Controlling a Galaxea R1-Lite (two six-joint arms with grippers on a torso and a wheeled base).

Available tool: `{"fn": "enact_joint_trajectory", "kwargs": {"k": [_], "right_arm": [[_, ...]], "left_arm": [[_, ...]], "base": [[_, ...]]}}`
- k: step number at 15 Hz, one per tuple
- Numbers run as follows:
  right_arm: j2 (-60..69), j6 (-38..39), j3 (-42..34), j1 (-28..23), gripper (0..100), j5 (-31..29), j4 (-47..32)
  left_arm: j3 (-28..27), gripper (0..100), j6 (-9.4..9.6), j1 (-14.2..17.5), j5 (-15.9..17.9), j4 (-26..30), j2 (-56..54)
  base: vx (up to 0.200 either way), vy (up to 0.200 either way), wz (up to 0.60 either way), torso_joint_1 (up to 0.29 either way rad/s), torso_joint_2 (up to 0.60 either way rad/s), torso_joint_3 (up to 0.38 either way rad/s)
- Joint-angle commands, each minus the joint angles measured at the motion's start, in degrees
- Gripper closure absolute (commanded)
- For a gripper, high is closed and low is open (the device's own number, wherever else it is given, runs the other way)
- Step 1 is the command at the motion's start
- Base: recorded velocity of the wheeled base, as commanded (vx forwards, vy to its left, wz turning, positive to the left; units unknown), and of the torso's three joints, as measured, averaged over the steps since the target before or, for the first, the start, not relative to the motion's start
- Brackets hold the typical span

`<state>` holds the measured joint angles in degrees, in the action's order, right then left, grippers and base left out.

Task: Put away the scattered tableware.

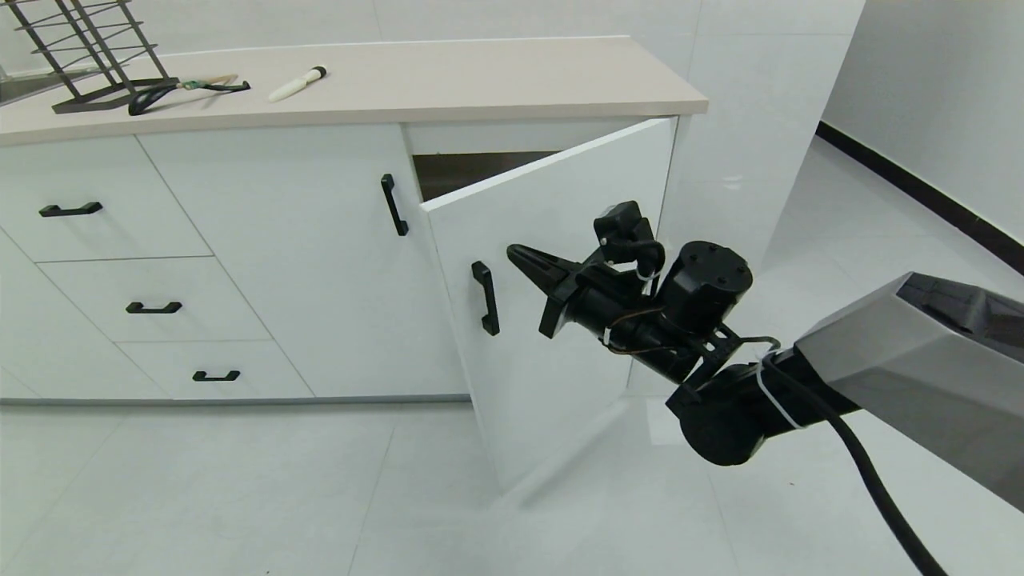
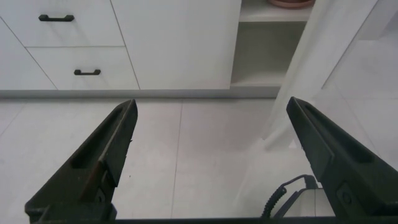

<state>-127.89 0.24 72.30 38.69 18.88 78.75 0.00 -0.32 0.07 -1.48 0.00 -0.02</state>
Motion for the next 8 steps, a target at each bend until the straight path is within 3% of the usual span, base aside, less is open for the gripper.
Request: {"fn": "enact_joint_trajectory", "kwargs": {"k": [1, 2, 8], "right_arm": [[4.93, 0.02, -4.71, -0.46, 100, -1.22, 0.17], [8.45, -0.07, -8.76, -1.43, 100, -1.22, 0.17], [34.9, -0.07, -33.37, -14.96, 100, -1.13, 0.26]], "left_arm": [[0.0, 0, -0.03, 0.01, -0.02, 0.0, 0.02], [0.0, 0, -0.03, 0.01, -0.02, 0.0, 0.02], [0.0, 0, -0.03, 0.01, -0.02, 0.0, 0.02]], "base": [[0.0, 0.0, 0.0, 0.0, 0.0, 0.0], [0.0, 0.0, 0.0, 0.0, 0.0, 0.0], [0.0, 0.2, 0.0, 0.002, 0.0, 0.003]]}}
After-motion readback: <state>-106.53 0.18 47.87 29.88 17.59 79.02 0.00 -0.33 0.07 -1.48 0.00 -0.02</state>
